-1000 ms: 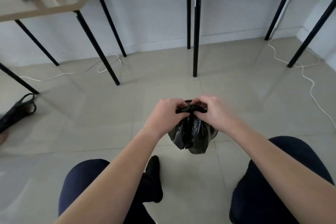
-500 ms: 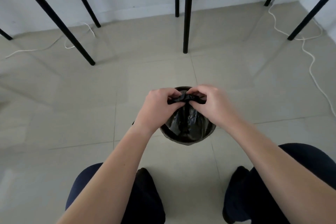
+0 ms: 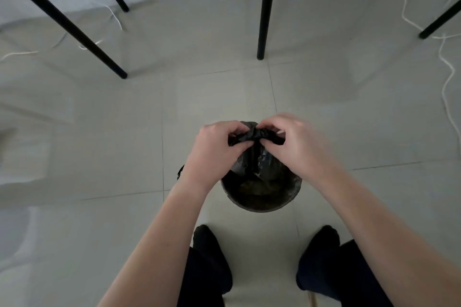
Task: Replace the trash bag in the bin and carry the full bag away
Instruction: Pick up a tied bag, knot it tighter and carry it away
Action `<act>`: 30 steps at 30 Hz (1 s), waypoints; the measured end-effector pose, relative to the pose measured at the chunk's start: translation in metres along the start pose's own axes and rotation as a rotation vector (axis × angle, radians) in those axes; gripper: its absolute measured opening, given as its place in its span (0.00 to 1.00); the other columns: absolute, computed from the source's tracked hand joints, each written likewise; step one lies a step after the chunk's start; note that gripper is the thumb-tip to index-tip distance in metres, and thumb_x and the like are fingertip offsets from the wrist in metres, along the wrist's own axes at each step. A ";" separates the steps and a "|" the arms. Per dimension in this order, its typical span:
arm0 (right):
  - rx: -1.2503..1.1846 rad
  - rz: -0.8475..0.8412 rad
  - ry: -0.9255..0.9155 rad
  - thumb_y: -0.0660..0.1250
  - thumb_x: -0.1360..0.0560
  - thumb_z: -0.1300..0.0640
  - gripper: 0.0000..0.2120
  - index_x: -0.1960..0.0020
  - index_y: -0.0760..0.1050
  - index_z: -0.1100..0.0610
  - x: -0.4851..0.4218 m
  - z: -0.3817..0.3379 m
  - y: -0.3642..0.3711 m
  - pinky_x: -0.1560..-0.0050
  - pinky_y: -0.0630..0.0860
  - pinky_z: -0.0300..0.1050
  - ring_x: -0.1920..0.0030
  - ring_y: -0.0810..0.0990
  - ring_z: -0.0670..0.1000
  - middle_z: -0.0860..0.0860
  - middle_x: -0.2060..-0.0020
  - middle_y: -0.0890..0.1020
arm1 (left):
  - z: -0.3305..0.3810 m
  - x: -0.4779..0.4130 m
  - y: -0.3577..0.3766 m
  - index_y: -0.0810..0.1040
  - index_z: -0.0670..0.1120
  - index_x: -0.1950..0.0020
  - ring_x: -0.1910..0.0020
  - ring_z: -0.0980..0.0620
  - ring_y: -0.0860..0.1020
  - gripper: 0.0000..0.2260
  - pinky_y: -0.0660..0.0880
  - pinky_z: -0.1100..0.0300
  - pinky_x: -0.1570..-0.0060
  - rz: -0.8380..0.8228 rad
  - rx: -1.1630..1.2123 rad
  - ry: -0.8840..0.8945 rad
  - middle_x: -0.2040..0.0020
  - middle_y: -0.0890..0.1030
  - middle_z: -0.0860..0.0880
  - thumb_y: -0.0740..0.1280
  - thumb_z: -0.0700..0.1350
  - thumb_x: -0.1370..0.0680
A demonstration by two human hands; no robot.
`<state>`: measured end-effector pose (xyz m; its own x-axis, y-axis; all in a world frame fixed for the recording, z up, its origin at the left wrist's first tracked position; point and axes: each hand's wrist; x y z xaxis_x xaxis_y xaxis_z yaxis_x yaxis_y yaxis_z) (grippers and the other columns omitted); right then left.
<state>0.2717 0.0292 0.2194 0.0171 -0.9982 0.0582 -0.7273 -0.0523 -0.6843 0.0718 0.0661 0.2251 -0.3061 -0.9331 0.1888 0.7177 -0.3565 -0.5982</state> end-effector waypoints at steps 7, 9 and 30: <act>0.009 -0.004 -0.038 0.76 0.27 0.59 0.14 0.44 0.82 0.48 -0.011 -0.132 -0.118 0.45 0.81 0.49 0.49 0.83 0.45 0.43 0.51 0.84 | 0.137 0.019 -0.123 0.87 0.53 0.50 0.54 0.61 0.83 0.05 0.77 0.64 0.51 -0.008 -0.046 0.028 0.57 0.86 0.60 0.78 0.46 0.25; 0.021 0.018 -0.072 0.76 0.28 0.60 0.14 0.44 0.83 0.49 -0.012 -0.176 -0.154 0.46 0.81 0.47 0.50 0.83 0.45 0.43 0.52 0.83 | 0.177 0.028 -0.161 0.87 0.53 0.51 0.55 0.62 0.82 0.05 0.75 0.67 0.53 0.003 -0.074 0.041 0.58 0.85 0.60 0.78 0.47 0.25; 0.135 -0.012 -0.383 0.76 0.27 0.60 0.13 0.43 0.84 0.52 -0.015 -0.497 -0.290 0.48 0.78 0.36 0.52 0.82 0.41 0.43 0.52 0.84 | 0.338 0.141 -0.436 0.83 0.60 0.56 0.58 0.64 0.82 0.06 0.78 0.64 0.54 0.271 -0.040 0.072 0.61 0.85 0.61 0.76 0.48 0.27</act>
<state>0.1409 0.0750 0.7783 0.2982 -0.9353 -0.1906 -0.6296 -0.0427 -0.7757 -0.0730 0.0739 0.7756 -0.1509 -0.9878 -0.0374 0.7546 -0.0906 -0.6498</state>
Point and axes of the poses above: each hand's wrist, its own x-axis away from the middle knuckle, its own y-axis out of the palm, z = x × y
